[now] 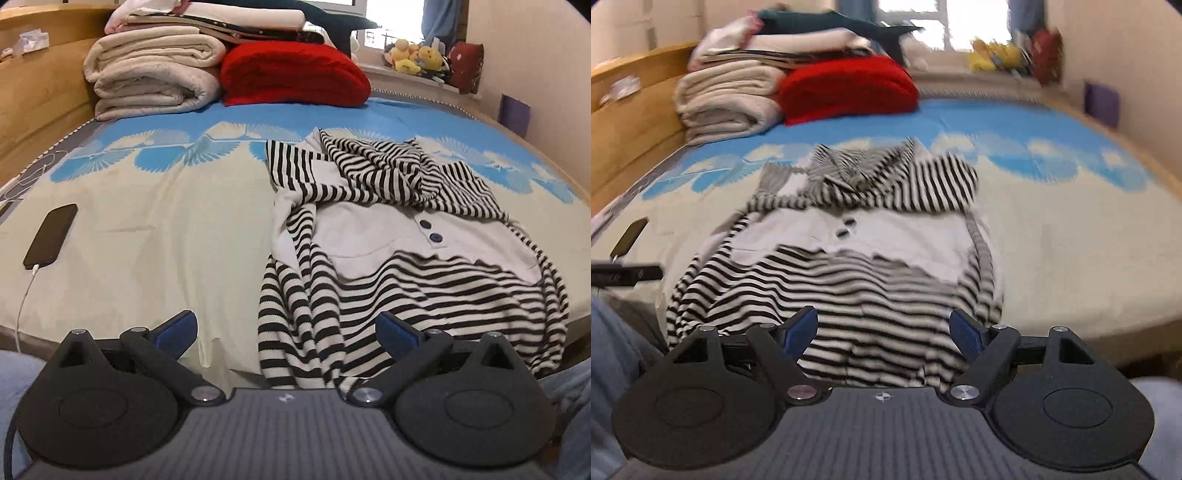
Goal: Fold small clothes
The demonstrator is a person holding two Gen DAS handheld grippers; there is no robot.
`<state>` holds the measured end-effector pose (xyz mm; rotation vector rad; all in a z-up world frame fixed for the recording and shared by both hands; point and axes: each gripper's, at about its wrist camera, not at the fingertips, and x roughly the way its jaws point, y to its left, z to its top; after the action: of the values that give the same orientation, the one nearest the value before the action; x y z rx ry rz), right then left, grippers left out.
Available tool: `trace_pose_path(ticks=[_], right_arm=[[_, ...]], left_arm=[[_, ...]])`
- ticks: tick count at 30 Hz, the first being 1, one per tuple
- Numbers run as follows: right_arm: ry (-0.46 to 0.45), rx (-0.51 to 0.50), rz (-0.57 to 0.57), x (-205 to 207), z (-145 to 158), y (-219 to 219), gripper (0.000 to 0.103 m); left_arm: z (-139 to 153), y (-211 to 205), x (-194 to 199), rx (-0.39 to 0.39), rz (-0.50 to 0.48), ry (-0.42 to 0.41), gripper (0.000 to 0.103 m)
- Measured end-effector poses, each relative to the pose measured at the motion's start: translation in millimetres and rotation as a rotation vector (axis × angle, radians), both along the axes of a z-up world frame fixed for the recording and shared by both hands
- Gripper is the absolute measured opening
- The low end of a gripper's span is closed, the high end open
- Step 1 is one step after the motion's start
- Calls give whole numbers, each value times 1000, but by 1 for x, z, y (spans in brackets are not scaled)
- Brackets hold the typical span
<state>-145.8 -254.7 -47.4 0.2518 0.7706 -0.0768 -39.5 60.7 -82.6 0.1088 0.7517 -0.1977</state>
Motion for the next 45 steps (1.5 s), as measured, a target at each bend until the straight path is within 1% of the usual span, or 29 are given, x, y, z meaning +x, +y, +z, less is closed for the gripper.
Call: trace_pose_path(ticks=[2, 5, 6, 9, 10, 13, 14, 15, 16, 17, 18, 19, 20, 21, 22, 23, 24, 27, 29, 31, 34, 37, 38, 40, 43, 45], right_arm=[[61, 77, -57, 11, -18, -17, 80], [173, 165, -144, 33, -50, -38, 80], [188, 173, -168, 40, -60, -44, 80], [237, 63, -229, 60, -85, -51, 80], [260, 51, -237, 64, -93, -53, 80], [340, 104, -222, 71, -120, -60, 80], [349, 131, -221, 71, -128, -61, 79], [350, 159, -225, 69, -134, -63, 79], [349, 201, -234, 67, -140, -65, 69], [340, 249, -225, 65, -143, -66, 29], [341, 302, -196, 64, -144, -65, 13], [349, 297, -186, 64, -140, -63, 13], [349, 259, -162, 63, -134, -57, 10], [343, 230, -133, 61, -127, -53, 9], [334, 231, -114, 57, -119, -52, 9], [325, 248, -106, 55, -112, -54, 8], [305, 268, -97, 51, -102, -56, 8], [231, 281, -89, 36, -68, -67, 8], [197, 304, -84, 24, -48, -76, 8], [179, 312, -76, 8, -30, -81, 8], [183, 332, -66, -15, -16, -90, 8], [195, 384, -84, -36, -12, -96, 8], [195, 404, -95, -40, -9, -99, 8], [192, 426, -105, -36, -3, -104, 8], [162, 439, -107, 2, 16, -118, 8], [144, 444, -100, 41, 30, -130, 8]], left_arm=[[-14, 0, 10, 19, 1, 20, 103], [-37, 2, 27, 7, -7, 81, 103], [-43, 3, 32, -3, -9, 103, 103], [-60, 3, 42, -13, -30, 164, 103], [-66, 2, 44, -14, -42, 185, 103], [-83, 3, 52, -14, -35, 262, 103], [-87, 4, 55, -17, -21, 278, 103], [-87, 5, 55, -25, -10, 275, 103], [-86, 5, 55, -31, -3, 276, 101], [-84, 6, 55, -39, -1, 282, 96], [-79, 9, 53, -31, 9, 285, 80], [-73, 11, 50, -39, -5, 285, 61], [-66, 15, 48, -49, -11, 281, 54], [-60, 20, 46, -68, -12, 282, 34], [-55, 23, 45, -120, -34, 300, 9], [-49, 29, 43, -195, -37, 331, 9], [-41, 31, 41, -219, -36, 332, 9], [-23, 31, 26, -246, -82, 315, 9], [-12, 32, 14, -268, -118, 321, 8], [-3, 35, 5, -275, -151, 330, 8], [6, 43, -19, -286, -181, 356, 8], [12, 48, -25, -327, -179, 382, 8], [17, 50, -21, -348, -178, 383, 8], [34, 49, 0, -390, -188, 364, 8], [60, 41, 52, -406, -211, 315, 8], [78, 28, 101, -391, -224, 278, 8]])
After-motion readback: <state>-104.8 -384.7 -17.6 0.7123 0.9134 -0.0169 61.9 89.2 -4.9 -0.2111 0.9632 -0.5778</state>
